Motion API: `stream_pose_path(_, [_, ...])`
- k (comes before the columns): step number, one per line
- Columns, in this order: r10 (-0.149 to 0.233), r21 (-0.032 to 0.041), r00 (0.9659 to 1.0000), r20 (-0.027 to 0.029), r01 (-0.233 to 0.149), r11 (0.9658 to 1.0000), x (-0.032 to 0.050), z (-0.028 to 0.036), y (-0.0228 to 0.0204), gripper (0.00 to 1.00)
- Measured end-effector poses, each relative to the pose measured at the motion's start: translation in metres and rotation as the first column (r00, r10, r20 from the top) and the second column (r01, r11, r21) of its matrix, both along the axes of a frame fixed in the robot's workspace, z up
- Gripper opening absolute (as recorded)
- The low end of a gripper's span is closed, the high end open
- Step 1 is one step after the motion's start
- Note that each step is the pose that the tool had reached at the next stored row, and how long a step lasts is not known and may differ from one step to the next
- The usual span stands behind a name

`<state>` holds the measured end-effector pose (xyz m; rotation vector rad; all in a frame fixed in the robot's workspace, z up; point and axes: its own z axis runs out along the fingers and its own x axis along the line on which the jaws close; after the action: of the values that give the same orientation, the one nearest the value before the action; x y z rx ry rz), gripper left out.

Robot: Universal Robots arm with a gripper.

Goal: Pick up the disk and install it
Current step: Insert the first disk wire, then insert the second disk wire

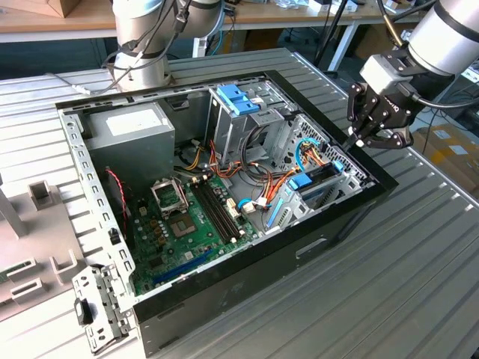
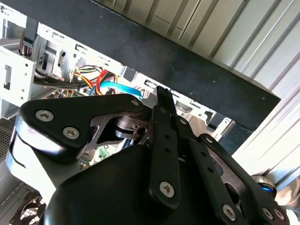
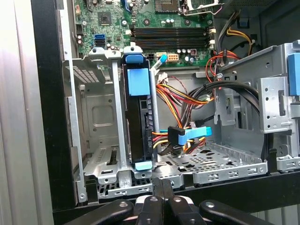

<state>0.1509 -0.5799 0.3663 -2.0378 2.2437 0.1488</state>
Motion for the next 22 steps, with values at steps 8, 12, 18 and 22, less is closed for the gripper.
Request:
stream_pose_path(8, [0.0,0.0,1.0,0.0,0.0,1.0,0.0,0.0001,0.0,0.11])
stream_pose_path(12, [0.0,0.0001,1.0,0.0001,0.0,1.0,-0.0022,0.0,0.0,0.11])
stream_pose_path(18, [0.0,0.0001,1.0,0.0043,0.0,1.0,-0.0237,0.0,0.0,0.11])
stream_pose_path(22, [0.0,0.0001,1.0,0.0048,0.0,1.0,-0.0317,0.0,0.0,0.11])
